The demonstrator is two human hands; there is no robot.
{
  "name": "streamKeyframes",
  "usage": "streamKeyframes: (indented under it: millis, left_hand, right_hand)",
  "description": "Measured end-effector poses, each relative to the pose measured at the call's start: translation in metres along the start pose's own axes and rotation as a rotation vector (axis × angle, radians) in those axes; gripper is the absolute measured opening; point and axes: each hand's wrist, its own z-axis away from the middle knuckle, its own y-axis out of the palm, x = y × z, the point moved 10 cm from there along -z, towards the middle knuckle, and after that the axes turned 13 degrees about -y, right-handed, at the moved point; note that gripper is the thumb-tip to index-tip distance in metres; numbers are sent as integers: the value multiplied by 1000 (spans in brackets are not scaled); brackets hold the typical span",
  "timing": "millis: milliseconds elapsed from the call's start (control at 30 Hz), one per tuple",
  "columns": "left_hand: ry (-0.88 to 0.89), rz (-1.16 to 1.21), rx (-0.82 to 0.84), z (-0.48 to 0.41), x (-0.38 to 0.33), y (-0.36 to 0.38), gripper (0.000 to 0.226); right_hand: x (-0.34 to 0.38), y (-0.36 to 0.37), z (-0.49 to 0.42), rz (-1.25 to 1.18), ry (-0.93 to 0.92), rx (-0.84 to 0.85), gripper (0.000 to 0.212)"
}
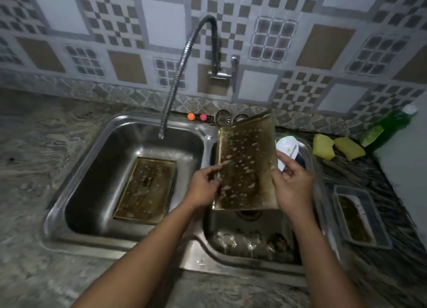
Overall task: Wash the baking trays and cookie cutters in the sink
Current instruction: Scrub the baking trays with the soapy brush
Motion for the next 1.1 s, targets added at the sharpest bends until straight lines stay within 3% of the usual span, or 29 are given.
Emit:
streamKeyframes:
  millis: [233,467,567,700,833,967,1100]
  left_hand:
    - [-99,-90,-81,-12,65,-170,41]
    - [-127,-431,-236,-31,113,-297,39]
    - [-197,-479,-190,-46,140,-310,46]
    - [-231,-471,-137,-69,165,-310,41]
    - [-158,-496,-73,-99,169,-305,35]
    - [-139,-511,-62,-114,188,-298,30]
    - [-212,-476,-92,-117,208,-297,23]
  right_hand:
    - [2,153,56,-55,102,33,23]
    - [-28,271,94,134,192,160,14]
    - [-57,303,108,192,279,243,20]
    - [-92,315,108,273,400,234,17]
    - [-124,338,106,333,476,286,23]
    - [-163,346,120,361,569,276,51]
    - [-165,352,123,329,615,274,41]
